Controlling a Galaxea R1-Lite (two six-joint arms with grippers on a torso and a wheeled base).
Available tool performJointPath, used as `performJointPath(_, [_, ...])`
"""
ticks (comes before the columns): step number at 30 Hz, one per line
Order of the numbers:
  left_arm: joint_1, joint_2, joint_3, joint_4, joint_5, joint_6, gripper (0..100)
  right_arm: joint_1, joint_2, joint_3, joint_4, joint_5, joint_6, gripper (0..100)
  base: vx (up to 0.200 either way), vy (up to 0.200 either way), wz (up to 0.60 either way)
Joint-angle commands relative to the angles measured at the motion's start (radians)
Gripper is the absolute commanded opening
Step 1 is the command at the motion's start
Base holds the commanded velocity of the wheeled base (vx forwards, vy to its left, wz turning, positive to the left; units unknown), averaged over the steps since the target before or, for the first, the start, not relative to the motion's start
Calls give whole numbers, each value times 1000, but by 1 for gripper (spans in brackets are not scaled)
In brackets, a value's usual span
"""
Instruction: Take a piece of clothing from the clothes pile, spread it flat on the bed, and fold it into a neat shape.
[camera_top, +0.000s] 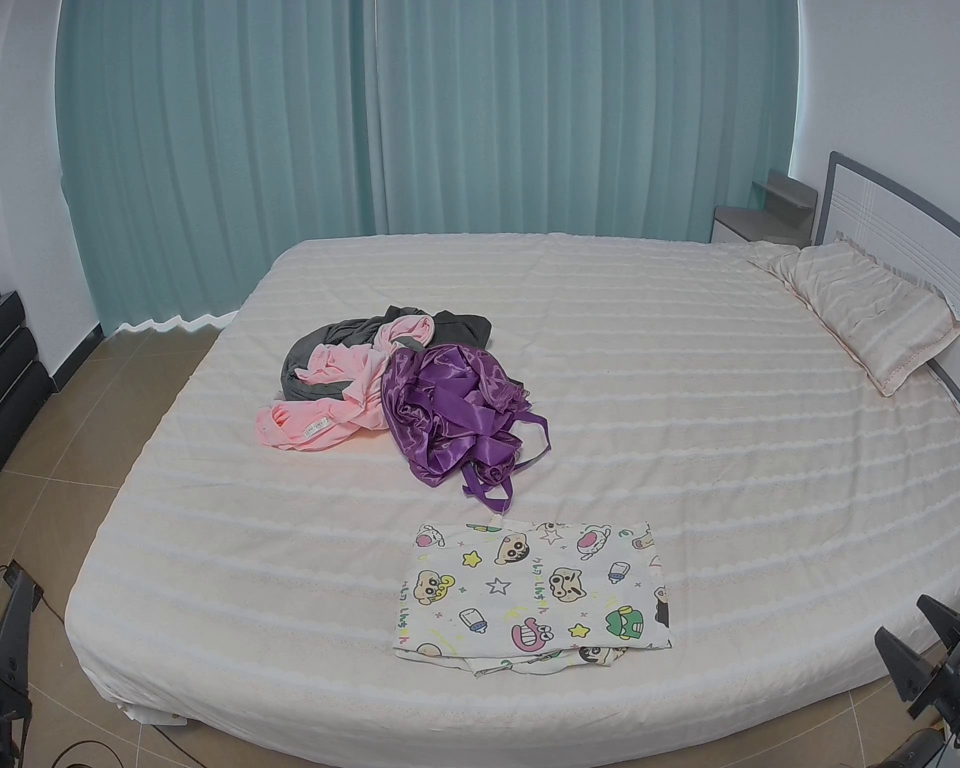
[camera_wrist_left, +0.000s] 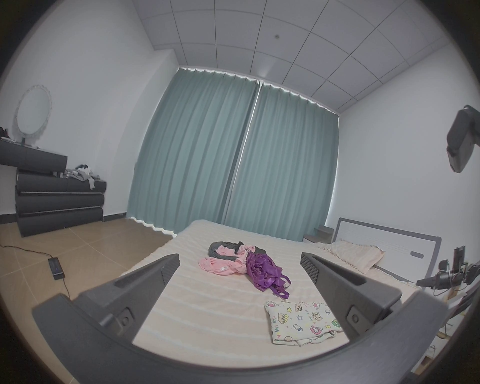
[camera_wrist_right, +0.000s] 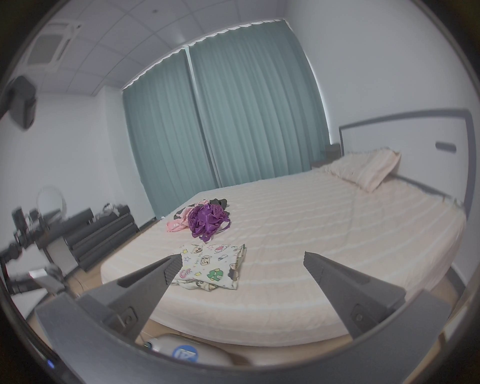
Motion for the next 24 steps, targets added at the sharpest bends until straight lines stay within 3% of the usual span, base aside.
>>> performJointPath(1, [80,-177,-15,83,19,62,100,-21,-291,-9,150,-4,-170,100,0,0,0])
performJointPath(2, [98,-211,-14,109,17,111,100,-41,-332,-7,195,-5,-224,100,0,0,0])
performJointPath(5, [95,-232,-6,110,25,194,100,-91,-395,-3,231,7,-271,100,0,0,0])
performJointPath(12, [95,-232,32,60,19,219,100,-96,-409,48,170,8,-342,100,0,0,0])
performJointPath(17, [95,-232,201,-193,22,285,100,-101,-409,82,70,-7,-409,100,0,0,0])
performJointPath(21, [95,-232,210,-206,25,294,100,-99,-409,82,69,-7,-414,100,0,0,0])
performJointPath(24, [95,-232,210,-151,25,292,100,-99,-409,80,73,-4,-371,100,0,0,0])
